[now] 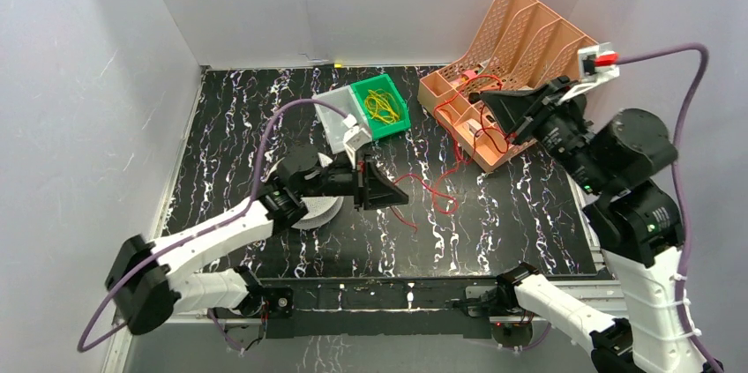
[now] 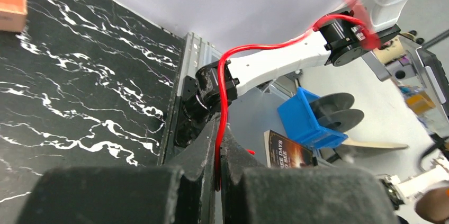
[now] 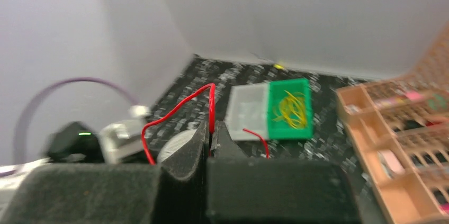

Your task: Wrap the cables

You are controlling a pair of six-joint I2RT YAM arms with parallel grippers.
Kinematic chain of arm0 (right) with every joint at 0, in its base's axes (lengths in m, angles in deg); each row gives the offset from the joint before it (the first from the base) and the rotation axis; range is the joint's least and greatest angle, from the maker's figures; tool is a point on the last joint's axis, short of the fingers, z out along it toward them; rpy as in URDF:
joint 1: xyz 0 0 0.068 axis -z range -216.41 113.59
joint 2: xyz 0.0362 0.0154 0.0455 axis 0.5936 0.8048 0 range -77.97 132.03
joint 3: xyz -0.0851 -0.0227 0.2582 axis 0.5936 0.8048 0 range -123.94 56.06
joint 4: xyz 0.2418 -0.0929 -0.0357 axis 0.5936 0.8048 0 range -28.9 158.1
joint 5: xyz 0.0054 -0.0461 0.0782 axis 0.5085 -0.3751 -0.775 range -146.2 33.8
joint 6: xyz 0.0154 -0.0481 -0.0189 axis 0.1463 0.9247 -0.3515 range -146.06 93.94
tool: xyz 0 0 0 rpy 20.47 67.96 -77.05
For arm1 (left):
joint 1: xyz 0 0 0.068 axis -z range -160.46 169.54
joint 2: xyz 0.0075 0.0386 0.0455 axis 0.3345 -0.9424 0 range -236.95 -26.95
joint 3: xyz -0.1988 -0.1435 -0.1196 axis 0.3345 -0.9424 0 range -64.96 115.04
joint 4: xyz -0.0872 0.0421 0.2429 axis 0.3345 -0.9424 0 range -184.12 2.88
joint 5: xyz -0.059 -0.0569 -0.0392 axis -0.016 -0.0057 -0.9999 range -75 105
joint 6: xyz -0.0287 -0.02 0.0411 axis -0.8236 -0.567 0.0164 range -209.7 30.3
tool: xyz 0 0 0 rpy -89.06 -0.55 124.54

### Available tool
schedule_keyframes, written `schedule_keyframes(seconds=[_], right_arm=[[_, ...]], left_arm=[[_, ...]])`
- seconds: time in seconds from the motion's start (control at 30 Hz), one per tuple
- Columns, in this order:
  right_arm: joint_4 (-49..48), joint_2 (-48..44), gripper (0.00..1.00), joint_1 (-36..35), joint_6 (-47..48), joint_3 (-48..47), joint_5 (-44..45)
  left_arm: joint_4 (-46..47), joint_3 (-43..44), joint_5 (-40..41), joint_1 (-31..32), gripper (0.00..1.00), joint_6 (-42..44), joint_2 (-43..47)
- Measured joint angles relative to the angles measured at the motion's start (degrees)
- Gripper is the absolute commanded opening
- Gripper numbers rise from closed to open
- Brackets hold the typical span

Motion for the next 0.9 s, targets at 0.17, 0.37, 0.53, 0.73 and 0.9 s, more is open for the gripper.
schedule_keyframes(seconds=[0.17, 0.37, 0.53, 0.73, 0.9], right_arm=[[4.8, 1.2, 0.00, 0.0, 3.5, 4.7, 10.8], [7.7, 1.6, 0.00, 0.0, 4.5, 13.5, 16.9], [9.0, 1.2, 0.00, 0.0, 3.4, 23.5, 21.3], [10.2, -0.2, 0.00, 0.0, -1.4, 36.0, 27.7], [11.0, -0.7, 0.00, 0.0, -8.5, 44.5, 34.7]], left_arm=[[-11.3, 0.0, 5.4, 0.0, 0.00, 6.3, 11.6], [-23.9, 3.6, 11.1, 0.0, 0.00, 12.8, 20.2], [-32.3, 9.1, 14.6, 0.0, 0.00, 17.4, 23.3], [-37.6, 15.7, 17.1, 0.0, 0.00, 20.9, 25.0], [-41.0, 19.5, 18.3, 0.0, 0.00, 23.1, 24.6]])
